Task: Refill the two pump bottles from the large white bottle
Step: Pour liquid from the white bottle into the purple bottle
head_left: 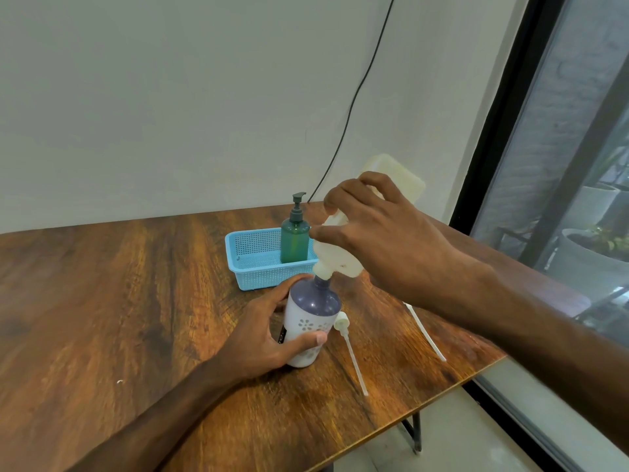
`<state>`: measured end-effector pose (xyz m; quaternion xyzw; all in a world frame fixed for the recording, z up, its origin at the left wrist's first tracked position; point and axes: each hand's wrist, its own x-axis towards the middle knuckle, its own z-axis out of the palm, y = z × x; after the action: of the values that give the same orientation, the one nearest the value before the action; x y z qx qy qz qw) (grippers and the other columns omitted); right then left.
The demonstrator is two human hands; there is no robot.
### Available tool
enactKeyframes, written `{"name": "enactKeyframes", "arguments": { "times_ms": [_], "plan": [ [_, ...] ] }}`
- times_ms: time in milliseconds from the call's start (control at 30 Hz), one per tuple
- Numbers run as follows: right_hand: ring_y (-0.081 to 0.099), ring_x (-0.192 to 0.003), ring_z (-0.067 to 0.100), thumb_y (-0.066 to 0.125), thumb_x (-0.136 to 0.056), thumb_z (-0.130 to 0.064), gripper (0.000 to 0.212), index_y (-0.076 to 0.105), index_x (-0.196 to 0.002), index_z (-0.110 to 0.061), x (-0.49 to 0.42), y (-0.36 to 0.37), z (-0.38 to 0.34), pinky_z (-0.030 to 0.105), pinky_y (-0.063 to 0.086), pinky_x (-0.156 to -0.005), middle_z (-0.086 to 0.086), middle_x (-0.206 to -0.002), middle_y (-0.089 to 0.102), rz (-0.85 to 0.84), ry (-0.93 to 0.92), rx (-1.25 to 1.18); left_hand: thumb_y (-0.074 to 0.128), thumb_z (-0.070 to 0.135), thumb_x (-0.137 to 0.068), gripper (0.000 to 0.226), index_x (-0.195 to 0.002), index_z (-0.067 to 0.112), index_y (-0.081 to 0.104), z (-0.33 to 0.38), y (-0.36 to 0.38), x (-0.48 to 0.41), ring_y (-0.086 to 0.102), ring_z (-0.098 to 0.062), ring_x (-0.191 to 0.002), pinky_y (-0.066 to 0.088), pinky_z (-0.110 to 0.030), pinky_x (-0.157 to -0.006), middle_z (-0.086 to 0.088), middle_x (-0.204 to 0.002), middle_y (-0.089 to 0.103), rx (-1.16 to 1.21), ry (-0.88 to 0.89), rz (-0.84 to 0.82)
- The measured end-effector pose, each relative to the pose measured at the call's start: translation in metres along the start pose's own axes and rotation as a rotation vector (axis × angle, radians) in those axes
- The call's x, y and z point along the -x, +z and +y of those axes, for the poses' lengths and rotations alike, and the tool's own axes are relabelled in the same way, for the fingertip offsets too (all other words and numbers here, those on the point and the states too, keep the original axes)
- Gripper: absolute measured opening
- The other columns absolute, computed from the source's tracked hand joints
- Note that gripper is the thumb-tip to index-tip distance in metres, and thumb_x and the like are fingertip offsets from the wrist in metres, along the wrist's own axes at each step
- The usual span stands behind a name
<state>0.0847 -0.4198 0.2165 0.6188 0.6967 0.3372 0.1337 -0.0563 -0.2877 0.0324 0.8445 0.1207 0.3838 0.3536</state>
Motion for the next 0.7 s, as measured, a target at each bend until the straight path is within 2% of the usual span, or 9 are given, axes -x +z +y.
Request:
{"name": "enactKeyframes", "arguments": {
  "times_ms": [167, 300, 400, 700],
  "plan": [
    [0.018, -0.151, 0.034, 0.075, -0.088, -0.021, 0.076, 0.036, -0.152, -0.035, 0.0002, 0.0005, -0.0004, 0.05, 0.008, -0.122, 0.012, -0.16, 0.028, 0.004, 0.003, -0.003, 0.084, 0.05, -0.08, 0.074, -0.137, 0.073, 0.043, 0.0006, -0.0002, 0.0003, 0.062, 0.008, -0.125, 0.049, -0.008, -0.098, 0.038, -0.133, 0.063, -0.004, -0.006, 0.003],
    [0.018, -0.151, 0.033, 0.073, -0.089, -0.021, 0.075, 0.035, -0.152, -0.035, 0.0012, 0.0005, -0.0007, 0.048, 0.007, -0.122, 0.011, -0.159, 0.027, 0.01, 0.0, -0.002, 0.089, 0.04, -0.082, 0.073, -0.143, 0.05, 0.049, -0.0004, -0.0001, 0.0003, 0.065, -0.001, -0.126, 0.052, -0.015, -0.1, 0.028, -0.134, 0.067, -0.002, -0.003, -0.001],
    [0.018, -0.151, 0.033, 0.072, -0.09, -0.021, 0.074, 0.034, -0.152, -0.034, 0.0014, 0.0004, -0.0001, 0.048, 0.007, -0.122, 0.011, -0.16, 0.027, 0.01, -0.001, -0.003, 0.088, 0.036, -0.081, 0.073, -0.144, 0.04, 0.051, -0.0029, 0.0004, 0.0001, 0.065, -0.003, -0.126, 0.052, -0.017, -0.101, 0.025, -0.134, 0.068, -0.003, 0.001, -0.001],
    [0.018, -0.151, 0.034, 0.076, -0.087, -0.022, 0.078, 0.034, -0.151, -0.035, -0.0014, 0.0027, 0.0001, 0.051, 0.01, -0.123, 0.011, -0.159, 0.028, 0.008, -0.001, 0.015, 0.089, 0.038, -0.081, 0.075, -0.144, 0.042, 0.049, -0.0046, 0.0001, -0.0006, 0.064, 0.0, -0.127, 0.051, -0.014, -0.1, 0.028, -0.135, 0.066, -0.004, -0.019, -0.006]
  ]
}}
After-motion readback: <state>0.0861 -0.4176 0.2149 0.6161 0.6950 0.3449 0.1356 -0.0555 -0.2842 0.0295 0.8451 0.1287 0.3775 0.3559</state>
